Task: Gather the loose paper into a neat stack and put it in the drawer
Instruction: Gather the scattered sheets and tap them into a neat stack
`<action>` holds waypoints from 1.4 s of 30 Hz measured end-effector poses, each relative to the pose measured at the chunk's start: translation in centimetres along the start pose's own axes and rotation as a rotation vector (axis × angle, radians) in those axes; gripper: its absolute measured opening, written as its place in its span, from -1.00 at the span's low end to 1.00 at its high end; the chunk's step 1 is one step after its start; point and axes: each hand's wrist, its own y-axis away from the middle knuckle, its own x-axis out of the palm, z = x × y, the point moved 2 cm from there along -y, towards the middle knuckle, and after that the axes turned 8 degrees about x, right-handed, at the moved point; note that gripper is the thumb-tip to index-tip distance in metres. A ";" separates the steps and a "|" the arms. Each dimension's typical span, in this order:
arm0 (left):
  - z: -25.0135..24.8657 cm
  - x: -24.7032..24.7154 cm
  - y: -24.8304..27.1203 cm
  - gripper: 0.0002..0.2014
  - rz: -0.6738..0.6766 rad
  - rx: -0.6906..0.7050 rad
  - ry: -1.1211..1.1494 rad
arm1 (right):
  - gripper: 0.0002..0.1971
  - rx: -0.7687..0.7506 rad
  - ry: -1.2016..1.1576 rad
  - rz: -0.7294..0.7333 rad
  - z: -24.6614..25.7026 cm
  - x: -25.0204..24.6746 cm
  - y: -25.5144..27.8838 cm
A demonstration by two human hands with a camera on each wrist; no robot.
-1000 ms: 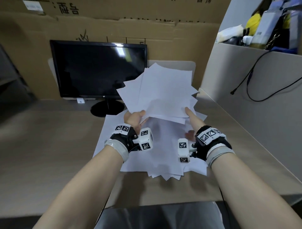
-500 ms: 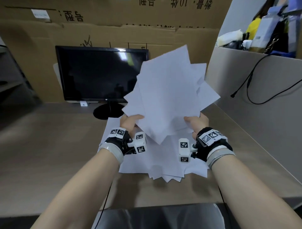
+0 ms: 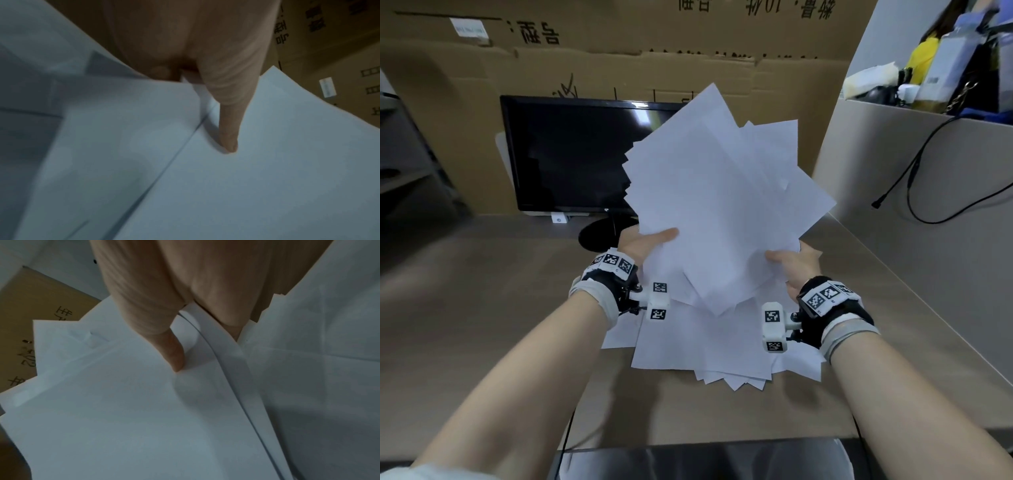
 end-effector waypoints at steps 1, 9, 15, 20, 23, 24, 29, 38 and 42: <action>-0.1 0.0 -0.3 -0.62 -0.034 0.030 -0.011 | -0.71 0.002 0.002 0.005 0.0 0.1 0.0; -3.0 0.5 -0.9 -0.50 -0.155 0.281 -0.093 | -0.71 -0.086 0.074 -0.025 1.3 0.7 -0.3; -4.0 0.6 -0.5 -0.62 -0.160 0.299 0.019 | -0.80 -0.143 0.276 -0.217 3.0 1.0 -0.6; -3.9 -0.1 -0.1 -0.58 -0.049 0.263 0.027 | -0.82 -0.142 0.338 -0.276 4.4 1.8 0.2; -4.0 -0.2 0.7 -0.50 0.039 0.256 0.012 | -0.89 -0.163 0.319 -0.287 5.3 2.3 1.1; -4.1 -0.3 1.0 -0.48 0.068 0.254 0.005 | -0.89 -0.158 0.307 -0.274 5.6 2.4 1.3; -4.9 -0.7 1.7 -0.65 0.033 0.282 0.058 | -0.76 -0.216 0.213 -0.193 6.6 3.5 2.0; -7.3 -0.3 2.2 -0.68 -0.112 0.303 0.355 | -0.53 -0.321 0.030 -0.107 8.8 4.9 4.4; -5.7 0.0 2.5 -0.70 -0.016 0.284 0.299 | -0.78 -0.242 0.155 -0.100 7.3 5.4 3.0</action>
